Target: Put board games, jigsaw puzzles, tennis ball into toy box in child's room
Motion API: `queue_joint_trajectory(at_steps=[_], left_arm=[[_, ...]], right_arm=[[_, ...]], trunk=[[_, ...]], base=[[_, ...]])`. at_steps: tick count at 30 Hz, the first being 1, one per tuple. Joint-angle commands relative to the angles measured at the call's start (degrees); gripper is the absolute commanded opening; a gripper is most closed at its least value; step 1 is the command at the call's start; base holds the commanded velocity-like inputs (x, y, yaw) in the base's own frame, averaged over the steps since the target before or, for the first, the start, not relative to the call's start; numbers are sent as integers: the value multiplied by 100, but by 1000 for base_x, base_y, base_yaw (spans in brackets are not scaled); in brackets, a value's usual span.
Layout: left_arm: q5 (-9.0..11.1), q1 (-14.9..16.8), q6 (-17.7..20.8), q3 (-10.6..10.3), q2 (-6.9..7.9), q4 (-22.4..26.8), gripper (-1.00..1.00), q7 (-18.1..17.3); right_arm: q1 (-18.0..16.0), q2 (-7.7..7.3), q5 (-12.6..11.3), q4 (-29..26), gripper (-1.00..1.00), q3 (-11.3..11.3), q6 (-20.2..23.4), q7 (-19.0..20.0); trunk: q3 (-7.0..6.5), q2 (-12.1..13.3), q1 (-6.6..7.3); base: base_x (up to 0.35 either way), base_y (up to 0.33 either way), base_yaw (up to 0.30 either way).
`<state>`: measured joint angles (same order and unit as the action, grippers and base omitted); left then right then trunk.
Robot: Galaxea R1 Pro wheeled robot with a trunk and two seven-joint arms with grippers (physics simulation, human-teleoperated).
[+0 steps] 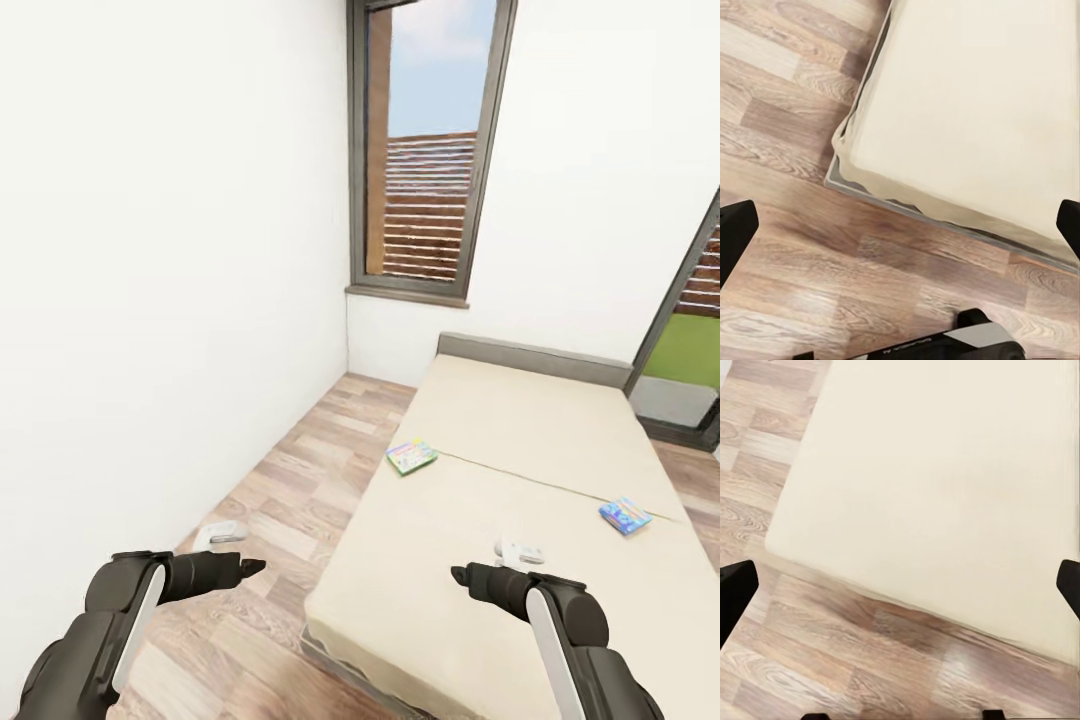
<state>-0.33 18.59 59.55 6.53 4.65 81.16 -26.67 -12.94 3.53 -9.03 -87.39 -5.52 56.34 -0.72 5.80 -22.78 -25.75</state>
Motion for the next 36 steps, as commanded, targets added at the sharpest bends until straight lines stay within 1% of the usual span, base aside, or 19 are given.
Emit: queue_joint_trajectory(at_steps=[1,11,21,36], left_arm=[[-5,4,30,6,1,5,100,-22],[-6,5,30,6,1,10,100,-23],[-7,4,30,6,1,16,100,-23],[-3,4,30,6,1,27,100,-22]], right_arm=[[-7,7,-28,-2,100,-10,26,-7],[-7,23,-28,2,100,-10,18,-7],[-7,-4,-28,2,100,-10,13,-5],[-7,25,-28,2,100,-9,-17,-7]], trunk=[[19,-13,-4],[75,-13,-4],[132,-13,-4],[156,-13,-4]], base=[[0,127,-235],[7,188,-235],[97,257,-232],[176,249,-78]])
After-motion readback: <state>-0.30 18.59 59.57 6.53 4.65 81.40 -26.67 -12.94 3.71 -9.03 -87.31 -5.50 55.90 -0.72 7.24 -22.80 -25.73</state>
